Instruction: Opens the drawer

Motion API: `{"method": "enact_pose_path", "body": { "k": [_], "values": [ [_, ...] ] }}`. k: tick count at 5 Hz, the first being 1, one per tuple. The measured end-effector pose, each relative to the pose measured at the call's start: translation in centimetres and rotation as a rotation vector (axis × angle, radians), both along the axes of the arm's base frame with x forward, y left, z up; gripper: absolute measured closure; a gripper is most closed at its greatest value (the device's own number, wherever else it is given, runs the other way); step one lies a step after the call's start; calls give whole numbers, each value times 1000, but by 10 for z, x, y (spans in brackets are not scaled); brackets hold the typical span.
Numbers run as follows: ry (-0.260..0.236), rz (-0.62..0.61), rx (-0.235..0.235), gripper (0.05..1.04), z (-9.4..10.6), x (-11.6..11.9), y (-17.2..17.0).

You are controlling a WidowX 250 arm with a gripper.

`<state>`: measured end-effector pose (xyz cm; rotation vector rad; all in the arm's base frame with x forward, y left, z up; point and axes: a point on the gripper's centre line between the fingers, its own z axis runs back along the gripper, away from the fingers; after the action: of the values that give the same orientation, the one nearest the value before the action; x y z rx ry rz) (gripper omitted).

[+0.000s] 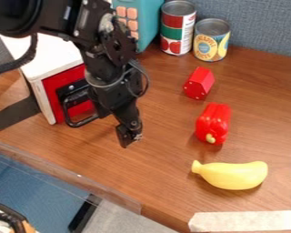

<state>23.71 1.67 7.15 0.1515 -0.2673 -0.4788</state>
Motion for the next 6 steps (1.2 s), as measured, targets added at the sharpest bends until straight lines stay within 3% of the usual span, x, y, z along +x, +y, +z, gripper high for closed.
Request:
{"method": "enact_pose_path", "body": {
  "k": [1,6],
  "values": [
    [-3,-7,50,84,-3,7,8],
    [-4,111,66,84,-21,29,37]
  ]
}}
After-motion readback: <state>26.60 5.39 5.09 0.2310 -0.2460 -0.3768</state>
